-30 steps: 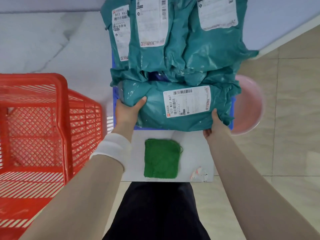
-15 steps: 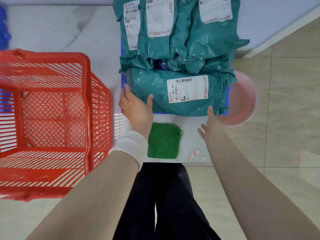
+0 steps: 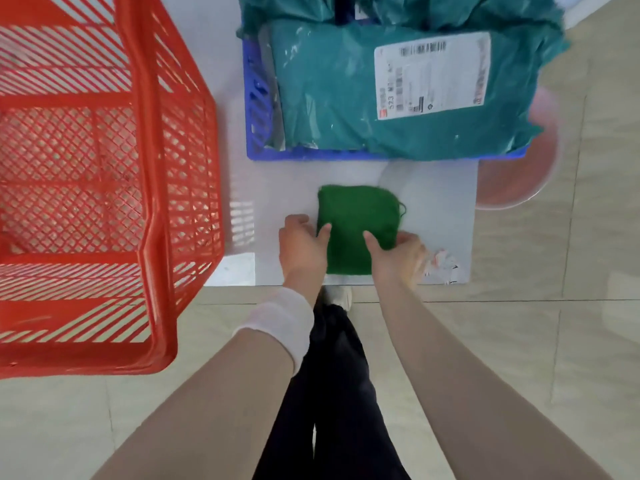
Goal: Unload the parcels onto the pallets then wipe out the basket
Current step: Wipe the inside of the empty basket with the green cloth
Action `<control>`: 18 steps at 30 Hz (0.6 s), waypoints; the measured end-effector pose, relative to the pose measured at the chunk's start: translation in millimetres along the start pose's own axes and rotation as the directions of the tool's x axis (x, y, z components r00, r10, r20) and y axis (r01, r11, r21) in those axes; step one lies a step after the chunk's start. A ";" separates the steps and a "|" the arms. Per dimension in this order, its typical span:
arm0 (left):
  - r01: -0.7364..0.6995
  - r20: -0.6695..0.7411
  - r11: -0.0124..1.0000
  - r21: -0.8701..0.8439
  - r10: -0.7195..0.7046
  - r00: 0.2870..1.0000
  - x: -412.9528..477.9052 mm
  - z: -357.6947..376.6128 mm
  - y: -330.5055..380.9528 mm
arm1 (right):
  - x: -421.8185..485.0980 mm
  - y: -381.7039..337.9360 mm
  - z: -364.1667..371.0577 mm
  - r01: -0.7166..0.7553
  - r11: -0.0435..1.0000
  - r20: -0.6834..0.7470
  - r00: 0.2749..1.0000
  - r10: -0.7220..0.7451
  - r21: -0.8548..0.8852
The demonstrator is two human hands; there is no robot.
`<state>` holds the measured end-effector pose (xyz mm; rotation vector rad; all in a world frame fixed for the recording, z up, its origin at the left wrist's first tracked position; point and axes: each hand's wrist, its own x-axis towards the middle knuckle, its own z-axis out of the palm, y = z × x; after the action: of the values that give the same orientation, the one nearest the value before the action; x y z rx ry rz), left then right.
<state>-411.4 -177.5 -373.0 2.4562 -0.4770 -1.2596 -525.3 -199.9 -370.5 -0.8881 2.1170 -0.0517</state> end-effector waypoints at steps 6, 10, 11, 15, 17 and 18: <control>-0.095 0.045 0.995 -0.021 0.096 0.994 8.5 12.9 6.5 | 9.5 -3.3 11.2 0.000 0.985 0.096 0.995 -0.016 0.172; -0.214 0.106 0.974 -0.074 0.221 0.969 -17.7 -5.8 13.4 | -14.2 -0.5 -17.9 -0.192 0.804 0.340 0.940 -0.013 0.562; -0.262 0.105 0.963 -0.067 0.268 0.958 -28.8 -13.5 15.8 | -24.4 0.1 -30.0 -0.236 0.749 0.379 0.925 -0.022 0.619; -0.335 0.149 0.924 -0.183 0.363 0.920 -92.5 -56.4 33.1 | -79.6 -4.6 -89.2 -0.344 0.622 0.498 0.863 -0.085 0.703; -0.379 0.142 0.891 -0.250 0.421 0.896 -128.3 -80.3 46.4 | -111.5 -12.3 -119.2 -0.336 0.585 0.521 0.835 -0.177 0.738; -0.400 0.118 0.867 -0.298 0.449 0.886 -144.4 -93.1 53.7 | -127.4 -18.5 -133.0 -0.330 0.559 0.531 0.812 -0.243 0.761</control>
<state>-421.8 -148.2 -195.6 1.8823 -0.7949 -1.2652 -555.5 -170.0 -190.3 -0.1830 1.2419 -0.6365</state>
